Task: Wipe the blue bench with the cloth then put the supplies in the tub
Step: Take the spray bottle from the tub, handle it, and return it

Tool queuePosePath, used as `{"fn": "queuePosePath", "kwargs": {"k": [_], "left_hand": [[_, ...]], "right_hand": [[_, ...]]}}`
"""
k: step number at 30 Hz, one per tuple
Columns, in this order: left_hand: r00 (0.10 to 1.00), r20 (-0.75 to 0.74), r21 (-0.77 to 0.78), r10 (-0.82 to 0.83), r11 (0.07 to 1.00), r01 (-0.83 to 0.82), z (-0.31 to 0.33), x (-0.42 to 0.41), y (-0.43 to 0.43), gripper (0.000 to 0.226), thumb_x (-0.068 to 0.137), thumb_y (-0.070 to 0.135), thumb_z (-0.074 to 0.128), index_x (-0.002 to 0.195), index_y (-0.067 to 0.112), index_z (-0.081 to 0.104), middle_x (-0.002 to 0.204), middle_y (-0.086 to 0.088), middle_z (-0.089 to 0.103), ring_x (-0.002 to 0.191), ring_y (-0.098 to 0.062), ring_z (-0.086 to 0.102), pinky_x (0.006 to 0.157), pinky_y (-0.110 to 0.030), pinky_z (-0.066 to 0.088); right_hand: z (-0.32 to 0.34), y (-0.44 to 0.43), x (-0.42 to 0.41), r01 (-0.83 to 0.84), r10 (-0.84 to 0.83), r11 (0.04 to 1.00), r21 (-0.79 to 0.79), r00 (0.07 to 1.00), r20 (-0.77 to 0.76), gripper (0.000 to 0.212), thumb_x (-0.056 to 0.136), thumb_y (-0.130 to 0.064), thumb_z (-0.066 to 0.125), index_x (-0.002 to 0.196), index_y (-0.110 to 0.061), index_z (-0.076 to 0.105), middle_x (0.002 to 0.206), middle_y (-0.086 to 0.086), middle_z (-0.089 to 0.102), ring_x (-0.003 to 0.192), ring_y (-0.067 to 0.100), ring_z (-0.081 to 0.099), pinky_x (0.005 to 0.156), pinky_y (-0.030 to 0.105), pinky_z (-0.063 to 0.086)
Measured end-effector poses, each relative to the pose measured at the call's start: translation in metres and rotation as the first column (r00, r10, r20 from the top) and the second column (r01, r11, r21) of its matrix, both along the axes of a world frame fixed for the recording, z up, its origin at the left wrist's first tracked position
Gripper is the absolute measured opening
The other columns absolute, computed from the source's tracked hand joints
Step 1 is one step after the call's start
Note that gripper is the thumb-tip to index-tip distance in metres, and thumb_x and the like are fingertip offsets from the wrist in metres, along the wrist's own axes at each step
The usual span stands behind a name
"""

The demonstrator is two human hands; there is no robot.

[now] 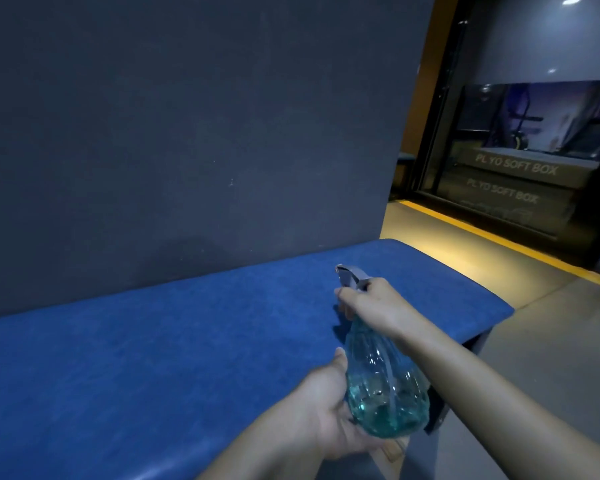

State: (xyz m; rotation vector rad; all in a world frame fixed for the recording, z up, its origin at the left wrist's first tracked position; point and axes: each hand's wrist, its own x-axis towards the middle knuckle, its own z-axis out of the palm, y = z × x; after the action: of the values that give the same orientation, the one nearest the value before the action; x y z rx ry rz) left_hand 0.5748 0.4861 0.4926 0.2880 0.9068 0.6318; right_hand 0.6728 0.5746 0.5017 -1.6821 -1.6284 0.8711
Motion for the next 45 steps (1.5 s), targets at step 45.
{"fn": "queuePosePath", "kwargs": {"k": [45], "left_hand": [[0.998,-0.03,0.195,0.053,0.98,-0.046,-0.007,0.051,0.06,0.055,0.099,0.043,0.035,0.115,-0.007,0.05,0.106,-0.027,0.06,0.077,-0.033,0.062,0.049,-0.033,0.057]], "right_hand": [[0.006,0.055,0.085,0.432,-0.428,0.902,0.014,0.896,-0.114,0.029,0.087,-0.02,0.047,0.061,-0.016,0.035,0.061,0.001,0.039,0.055,0.019,0.037,0.055,0.027,0.03]]}}
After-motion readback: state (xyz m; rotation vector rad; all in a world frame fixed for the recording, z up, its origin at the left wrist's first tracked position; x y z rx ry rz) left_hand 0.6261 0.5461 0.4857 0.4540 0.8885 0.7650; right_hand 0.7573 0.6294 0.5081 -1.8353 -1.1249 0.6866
